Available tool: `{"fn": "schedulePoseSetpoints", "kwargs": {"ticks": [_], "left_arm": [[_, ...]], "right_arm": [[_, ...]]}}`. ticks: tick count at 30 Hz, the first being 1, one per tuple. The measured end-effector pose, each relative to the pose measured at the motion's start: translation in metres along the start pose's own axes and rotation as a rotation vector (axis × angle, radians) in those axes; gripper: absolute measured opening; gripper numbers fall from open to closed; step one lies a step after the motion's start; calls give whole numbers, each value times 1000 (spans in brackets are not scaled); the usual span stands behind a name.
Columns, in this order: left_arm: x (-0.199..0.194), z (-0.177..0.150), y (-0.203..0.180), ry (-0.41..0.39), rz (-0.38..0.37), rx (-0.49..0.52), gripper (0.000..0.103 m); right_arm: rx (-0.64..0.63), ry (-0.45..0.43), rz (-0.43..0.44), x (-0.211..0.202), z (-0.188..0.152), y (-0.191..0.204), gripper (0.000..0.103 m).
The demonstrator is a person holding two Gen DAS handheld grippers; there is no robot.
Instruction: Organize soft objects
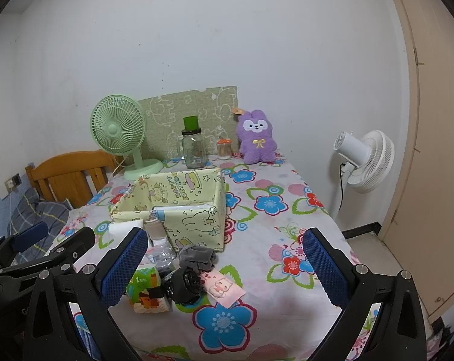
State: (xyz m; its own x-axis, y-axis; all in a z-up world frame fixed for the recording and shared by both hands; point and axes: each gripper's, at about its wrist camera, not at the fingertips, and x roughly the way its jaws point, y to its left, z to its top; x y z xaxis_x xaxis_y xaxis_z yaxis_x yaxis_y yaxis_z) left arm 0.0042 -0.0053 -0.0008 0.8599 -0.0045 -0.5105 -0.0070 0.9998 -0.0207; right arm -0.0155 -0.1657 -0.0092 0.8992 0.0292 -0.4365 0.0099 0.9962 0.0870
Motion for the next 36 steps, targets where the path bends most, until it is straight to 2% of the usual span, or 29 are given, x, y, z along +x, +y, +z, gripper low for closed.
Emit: {"fn": "schedulePoseSetpoints", "kwargs": {"ticks": [36], "left_arm": [[1, 5, 1, -21, 0, 17, 86]], "right_arm": [[15, 2, 0, 2, 4, -1, 103]]}}
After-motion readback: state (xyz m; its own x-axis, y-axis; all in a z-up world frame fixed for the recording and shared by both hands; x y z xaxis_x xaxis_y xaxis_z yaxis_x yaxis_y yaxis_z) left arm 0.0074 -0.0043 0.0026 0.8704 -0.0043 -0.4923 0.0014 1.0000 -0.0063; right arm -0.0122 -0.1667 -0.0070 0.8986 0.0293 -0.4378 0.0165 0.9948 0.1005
